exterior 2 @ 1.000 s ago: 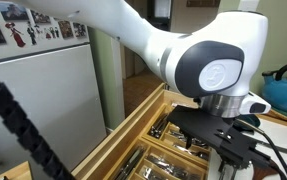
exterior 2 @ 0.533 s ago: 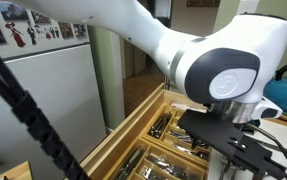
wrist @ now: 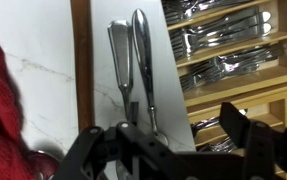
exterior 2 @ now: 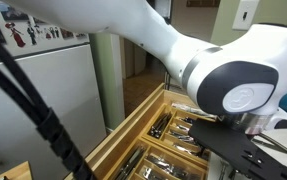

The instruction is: Put the silver fork on the right side of the open drawer then put the silver spoon on the left side of the open drawer.

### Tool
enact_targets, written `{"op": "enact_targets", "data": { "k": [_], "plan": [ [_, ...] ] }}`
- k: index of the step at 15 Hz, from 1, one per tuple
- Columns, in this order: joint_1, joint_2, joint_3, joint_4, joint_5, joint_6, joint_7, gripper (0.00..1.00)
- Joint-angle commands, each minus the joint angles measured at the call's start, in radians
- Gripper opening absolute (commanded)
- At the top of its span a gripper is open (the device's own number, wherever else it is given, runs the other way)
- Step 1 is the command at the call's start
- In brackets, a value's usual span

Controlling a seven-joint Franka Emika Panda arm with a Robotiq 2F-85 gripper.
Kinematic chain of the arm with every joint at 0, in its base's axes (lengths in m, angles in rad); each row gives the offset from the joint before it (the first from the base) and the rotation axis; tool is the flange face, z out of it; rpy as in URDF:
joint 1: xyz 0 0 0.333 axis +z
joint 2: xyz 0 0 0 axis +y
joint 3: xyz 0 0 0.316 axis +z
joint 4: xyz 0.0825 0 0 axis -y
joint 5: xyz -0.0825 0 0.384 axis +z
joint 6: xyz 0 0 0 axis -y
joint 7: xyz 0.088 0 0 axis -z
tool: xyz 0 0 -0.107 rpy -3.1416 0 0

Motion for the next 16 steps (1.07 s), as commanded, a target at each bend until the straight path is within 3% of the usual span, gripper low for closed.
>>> {"op": "enact_targets", "data": {
  "k": [1, 4, 9, 11, 16],
  "plan": [
    [-0.028, 0.026, 0.02, 0.017, 0.037, 0.032, -0.051, 0.78],
    [-0.033, 0.035, 0.025, 0.021, 0.039, 0.049, -0.065, 0.71],
    [-0.035, 0.048, 0.026, 0.034, 0.03, 0.05, -0.067, 0.45],
    [-0.037, 0.055, 0.026, 0.039, 0.031, 0.045, -0.065, 0.52],
    [-0.042, 0.063, 0.024, 0.04, 0.027, 0.047, -0.062, 0.54]
  ]
}}
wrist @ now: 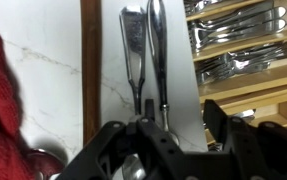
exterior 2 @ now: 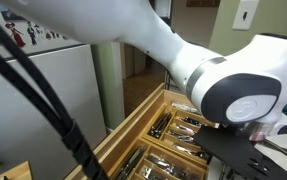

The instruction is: Put the silver fork on the right side of the open drawer then put the silver spoon on the left side of the open drawer.

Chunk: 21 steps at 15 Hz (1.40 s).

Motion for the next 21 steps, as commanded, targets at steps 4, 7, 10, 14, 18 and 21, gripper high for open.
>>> {"op": "enact_targets", "data": {
  "k": [4, 7, 10, 14, 18, 21],
  "plan": [
    [-0.025, 0.024, 0.011, 0.02, 0.015, 0.014, -0.023, 0.4],
    [-0.027, 0.027, 0.012, 0.025, 0.015, 0.011, -0.024, 0.23],
    [-0.027, 0.03, 0.013, 0.03, 0.015, 0.005, -0.024, 0.01],
    [-0.023, 0.028, 0.016, 0.031, 0.02, 0.005, -0.002, 0.03],
    [-0.011, 0.008, 0.016, 0.029, 0.01, -0.018, 0.04, 0.03],
    [-0.001, -0.026, 0.023, 0.02, 0.035, -0.049, 0.12, 0.03]
  ]
}}
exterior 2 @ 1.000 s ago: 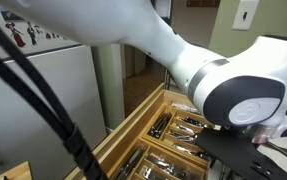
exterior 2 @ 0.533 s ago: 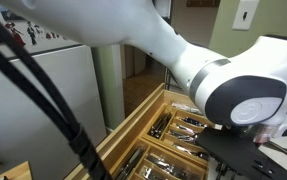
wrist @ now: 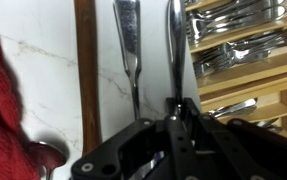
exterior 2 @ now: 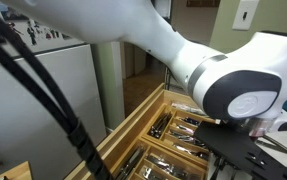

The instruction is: Put the silver fork on the right side of the open drawer then put the silver spoon on the left side of the open drawer.

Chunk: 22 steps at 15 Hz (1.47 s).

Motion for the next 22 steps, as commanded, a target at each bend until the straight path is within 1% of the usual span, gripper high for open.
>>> {"op": "enact_targets", "data": {
  "k": [1, 2, 4, 7, 10, 11, 12, 13, 14, 19, 20, 21, 22],
  "plan": [
    [0.012, -0.052, 0.012, -0.016, 0.041, -0.044, 0.109, 0.03],
    [0.018, -0.067, 0.017, -0.025, 0.056, -0.047, 0.14, 0.03],
    [0.052, -0.091, 0.008, -0.037, 0.042, -0.078, 0.281, 0.03],
    [0.114, -0.118, -0.016, -0.054, -0.04, -0.101, 0.524, 0.03],
    [0.152, -0.12, -0.028, -0.046, -0.087, -0.147, 0.722, 0.03],
    [0.159, -0.122, -0.029, -0.047, -0.089, -0.161, 0.769, 0.03],
    [0.163, -0.123, -0.027, -0.048, -0.081, -0.176, 0.794, 0.03],
    [0.151, -0.097, -0.018, -0.016, -0.066, -0.151, 0.723, 0.03],
    [0.155, -0.096, -0.018, -0.015, -0.067, -0.153, 0.733, 0.11],
    [0.155, -0.096, -0.019, -0.011, -0.067, -0.153, 0.731, 0.11],
    [0.155, -0.096, -0.019, -0.011, -0.067, -0.153, 0.731, 0.03],
    [0.163, -0.097, -0.016, -0.024, -0.061, -0.142, 0.763, 0.03],
    [0.177, -0.1, -0.018, -0.037, -0.07, -0.136, 0.823, 0.03]
  ]
}}
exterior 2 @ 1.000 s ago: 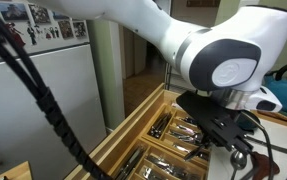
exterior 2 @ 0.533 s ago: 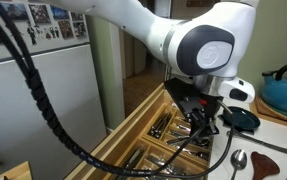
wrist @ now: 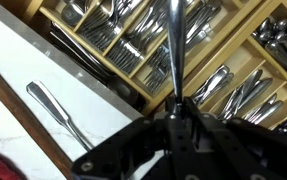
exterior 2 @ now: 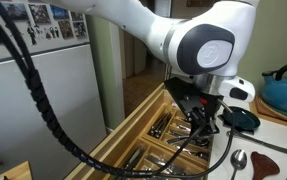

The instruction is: Put the silver fork on the right side of the open drawer then put the silver spoon on the left side of the open drawer.

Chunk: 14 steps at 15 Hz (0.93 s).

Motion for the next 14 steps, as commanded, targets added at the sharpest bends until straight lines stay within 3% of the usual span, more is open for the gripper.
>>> {"op": "enact_targets", "data": {
  "k": [1, 5, 9, 14],
  "plan": [
    [0.044, -0.008, -0.008, -0.039, -0.007, 0.007, 0.168, 0.03],
    [0.096, -0.016, 0.001, -0.116, 0.015, 0.025, 0.383, 0.03],
    [0.132, 0.004, -0.015, -0.192, -0.008, 0.126, 0.605, 0.03],
    [0.122, 0.07, -0.027, -0.22, 0.01, 0.232, 0.753, 0.03]
  ]
}}
